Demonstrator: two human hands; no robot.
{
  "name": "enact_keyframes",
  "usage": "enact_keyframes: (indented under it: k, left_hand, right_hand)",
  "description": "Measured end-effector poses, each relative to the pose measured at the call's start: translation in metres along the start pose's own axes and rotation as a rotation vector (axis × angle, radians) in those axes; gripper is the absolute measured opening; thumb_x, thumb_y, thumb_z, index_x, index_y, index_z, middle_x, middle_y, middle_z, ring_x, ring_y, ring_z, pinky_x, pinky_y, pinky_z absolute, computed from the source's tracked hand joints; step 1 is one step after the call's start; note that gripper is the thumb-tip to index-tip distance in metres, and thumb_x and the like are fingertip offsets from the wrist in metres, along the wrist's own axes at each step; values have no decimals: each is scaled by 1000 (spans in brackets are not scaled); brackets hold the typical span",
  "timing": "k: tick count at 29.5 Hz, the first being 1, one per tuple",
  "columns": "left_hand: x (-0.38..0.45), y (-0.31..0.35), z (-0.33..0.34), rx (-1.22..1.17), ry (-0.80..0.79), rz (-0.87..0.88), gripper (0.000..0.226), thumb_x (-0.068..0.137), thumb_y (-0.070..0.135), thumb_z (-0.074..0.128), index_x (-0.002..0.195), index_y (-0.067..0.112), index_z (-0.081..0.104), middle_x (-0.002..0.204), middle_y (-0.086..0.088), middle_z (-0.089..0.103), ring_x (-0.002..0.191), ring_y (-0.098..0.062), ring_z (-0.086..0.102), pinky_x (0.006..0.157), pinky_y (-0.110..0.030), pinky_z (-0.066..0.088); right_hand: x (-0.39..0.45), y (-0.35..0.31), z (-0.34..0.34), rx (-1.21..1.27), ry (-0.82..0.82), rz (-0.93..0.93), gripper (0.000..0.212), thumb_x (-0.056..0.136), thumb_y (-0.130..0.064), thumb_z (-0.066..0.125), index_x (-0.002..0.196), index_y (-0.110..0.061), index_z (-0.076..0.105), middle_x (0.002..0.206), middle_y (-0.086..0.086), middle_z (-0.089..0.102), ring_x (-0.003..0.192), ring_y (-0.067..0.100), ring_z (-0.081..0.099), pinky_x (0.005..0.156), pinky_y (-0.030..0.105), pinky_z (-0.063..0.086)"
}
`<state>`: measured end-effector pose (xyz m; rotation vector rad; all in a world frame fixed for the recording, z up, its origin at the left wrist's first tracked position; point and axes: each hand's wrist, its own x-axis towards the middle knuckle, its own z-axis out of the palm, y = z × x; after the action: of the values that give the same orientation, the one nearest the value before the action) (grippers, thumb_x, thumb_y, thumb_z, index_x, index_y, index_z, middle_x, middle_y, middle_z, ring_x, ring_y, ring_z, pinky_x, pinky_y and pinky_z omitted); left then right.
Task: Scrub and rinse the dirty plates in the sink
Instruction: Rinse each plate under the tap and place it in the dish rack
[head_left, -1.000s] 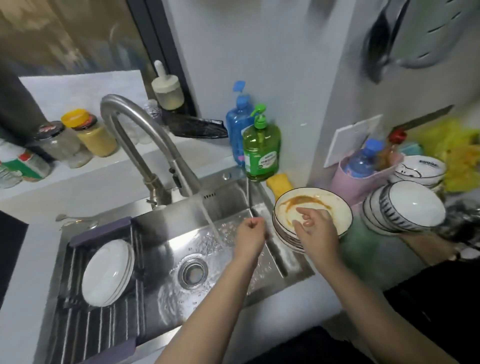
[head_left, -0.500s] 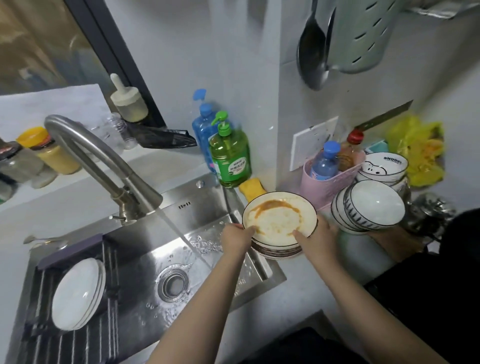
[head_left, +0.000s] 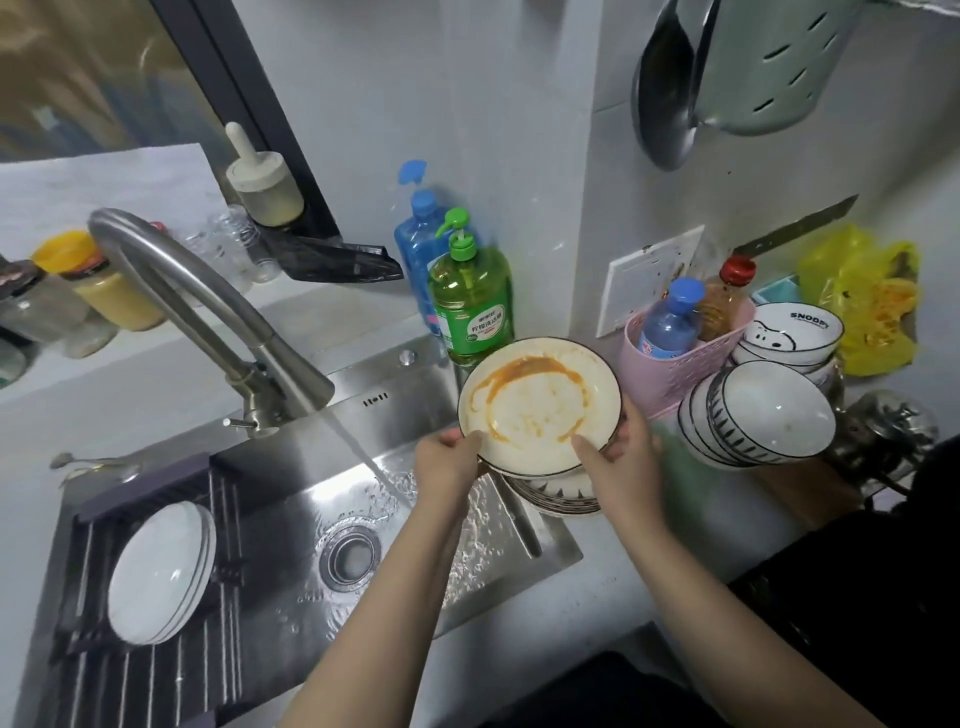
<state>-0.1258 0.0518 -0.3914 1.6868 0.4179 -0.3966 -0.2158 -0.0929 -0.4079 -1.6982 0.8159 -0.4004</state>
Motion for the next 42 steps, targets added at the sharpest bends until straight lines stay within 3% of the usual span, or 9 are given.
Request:
enact_keyframes:
  k: [4,7,17,22,26,30,34,38,42]
  left_hand:
    - [-3,9,-33,-150,34,13,20,89,-4,58,72,7,58,70,-8,58,63,-18,58,49,-19,55]
    - [6,7,-61,-186,57,2,21,89,-2,58,71,8,57,73,-9,60,67,-20,59,51,-20,55]
    - [51,-18,-155,-256,-38,-186,9,97,15,48,89,15,54,78,-3,59,67,-16,55,43,-17,45]
    - [77,-32,-186,-273,-80,-256,32,96,38,49,113,14,61,110,-10,67,94,-28,62,77,-39,52]
    - [96,-38,-194,53,21,-143,41,93,51,42,100,19,67,113,-11,67,105,-32,62,91,-49,50]
    - [94,-40,-198,253,117,45,48,101,44,35,127,9,56,128,-13,59,121,-32,52,105,-45,39]
    - [90,-38,-199,377,107,107,45,102,40,35,135,12,48,133,-11,56,124,-30,49,99,-34,37]
    - [90,-42,-194,497,65,173,42,102,41,33,129,13,49,120,-14,62,112,-34,56,84,-31,38]
    - [90,-50,-181,567,3,231,39,102,41,33,127,17,51,121,-10,63,111,-32,58,88,-33,41]
  right_hand:
    - [-4,-19,31,235,-143,-32,74,79,-10,69,140,-30,33,133,-7,48,121,16,51,95,51,50]
    - [-10,-30,59,429,-267,125,72,88,6,56,141,-32,26,127,-7,42,110,17,51,65,47,60]
    - [-31,-25,141,453,-489,354,67,89,7,50,134,-39,33,141,2,36,114,36,51,55,42,56]
    - [-38,-9,167,503,-608,607,58,92,4,49,131,-38,37,124,4,49,92,35,61,60,42,56]
    - [-46,11,192,496,-616,708,53,96,-3,46,139,-33,36,127,7,54,91,33,63,57,36,58]
    - [-51,15,207,113,-618,562,37,99,-15,48,135,-25,42,116,6,57,95,26,61,72,34,53]
    - [-56,22,227,-634,-534,-45,49,92,-20,48,141,-16,44,138,5,51,126,30,47,106,35,34]
    - [-84,14,251,-569,-663,-192,46,98,-13,42,143,-8,39,152,8,34,142,19,27,110,15,11]
    - [-78,12,283,-550,-740,-79,55,105,-18,31,151,-4,4,159,9,-4,148,21,-5,110,16,-11]
